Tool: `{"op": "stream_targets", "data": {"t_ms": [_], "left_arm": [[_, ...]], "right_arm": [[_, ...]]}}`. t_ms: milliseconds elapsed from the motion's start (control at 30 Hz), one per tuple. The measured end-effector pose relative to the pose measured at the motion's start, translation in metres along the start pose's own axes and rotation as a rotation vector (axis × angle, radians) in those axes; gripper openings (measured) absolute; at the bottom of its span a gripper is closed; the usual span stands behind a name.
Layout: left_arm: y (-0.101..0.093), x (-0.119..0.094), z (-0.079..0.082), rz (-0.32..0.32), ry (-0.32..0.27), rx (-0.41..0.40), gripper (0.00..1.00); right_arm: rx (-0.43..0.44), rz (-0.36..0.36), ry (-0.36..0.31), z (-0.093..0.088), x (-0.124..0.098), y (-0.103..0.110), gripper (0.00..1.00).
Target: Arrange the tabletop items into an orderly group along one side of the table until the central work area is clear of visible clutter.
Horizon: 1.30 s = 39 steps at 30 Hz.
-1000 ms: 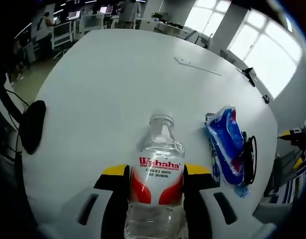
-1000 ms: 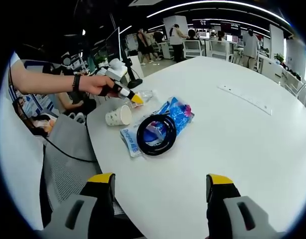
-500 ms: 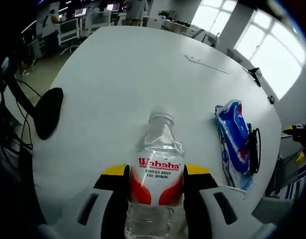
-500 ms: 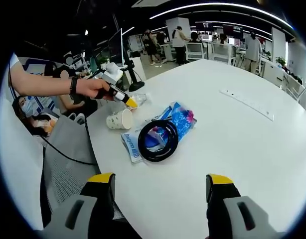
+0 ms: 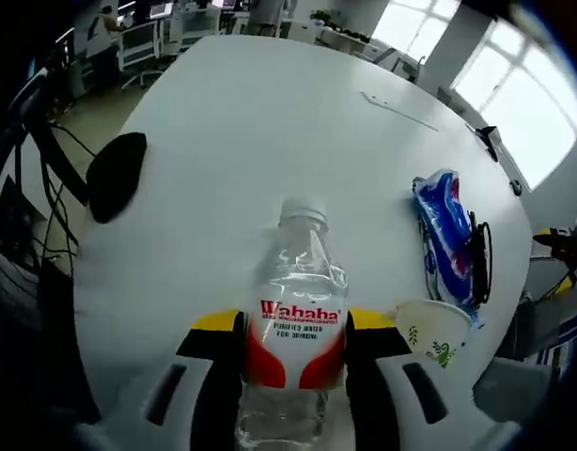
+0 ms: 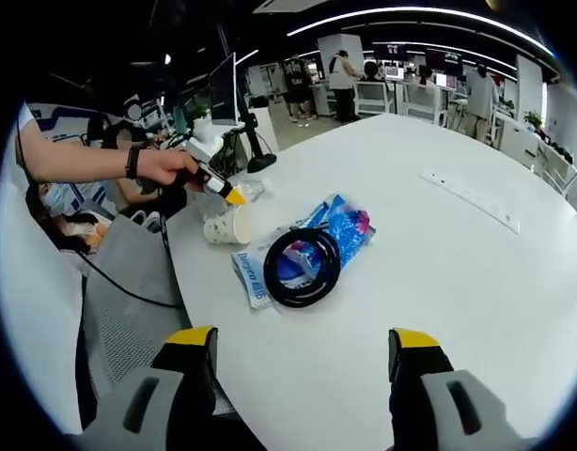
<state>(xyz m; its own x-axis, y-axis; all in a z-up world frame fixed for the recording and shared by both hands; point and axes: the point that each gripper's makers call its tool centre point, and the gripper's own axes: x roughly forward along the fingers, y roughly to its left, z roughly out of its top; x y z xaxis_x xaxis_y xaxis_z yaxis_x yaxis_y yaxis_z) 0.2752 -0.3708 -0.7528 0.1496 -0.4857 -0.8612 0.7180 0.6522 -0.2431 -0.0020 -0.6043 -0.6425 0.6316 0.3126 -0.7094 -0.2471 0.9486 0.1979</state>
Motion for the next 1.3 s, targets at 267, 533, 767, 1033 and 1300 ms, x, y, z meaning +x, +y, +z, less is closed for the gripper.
{"op": "stream_targets", "data": {"t_ms": [267, 533, 767, 1033, 1300], "left_arm": [[0.003, -0.001, -0.006, 0.007, 0.018, 0.017, 0.42], [0.001, 0.007, -0.002, 0.032, 0.046, 0.109, 0.43], [-0.003, 0.006, 0.002, 0.048, 0.019, 0.134, 0.42], [-0.005, -0.012, 0.012, 0.052, -0.094, 0.093, 0.41], [-0.002, -0.042, 0.022, 0.095, -0.215, 0.064, 0.41]], "right_arm": [[-0.006, 0.002, -0.003, 0.001, 0.000, 0.000, 0.76], [-0.015, -0.001, 0.005, 0.000, -0.001, 0.000, 0.76], [-0.030, 0.002, 0.033, -0.003, -0.002, 0.008, 0.76], [-0.059, -0.003, 0.039, 0.004, 0.002, 0.015, 0.75], [-0.078, 0.017, 0.041, 0.009, 0.014, 0.029, 0.76]]}}
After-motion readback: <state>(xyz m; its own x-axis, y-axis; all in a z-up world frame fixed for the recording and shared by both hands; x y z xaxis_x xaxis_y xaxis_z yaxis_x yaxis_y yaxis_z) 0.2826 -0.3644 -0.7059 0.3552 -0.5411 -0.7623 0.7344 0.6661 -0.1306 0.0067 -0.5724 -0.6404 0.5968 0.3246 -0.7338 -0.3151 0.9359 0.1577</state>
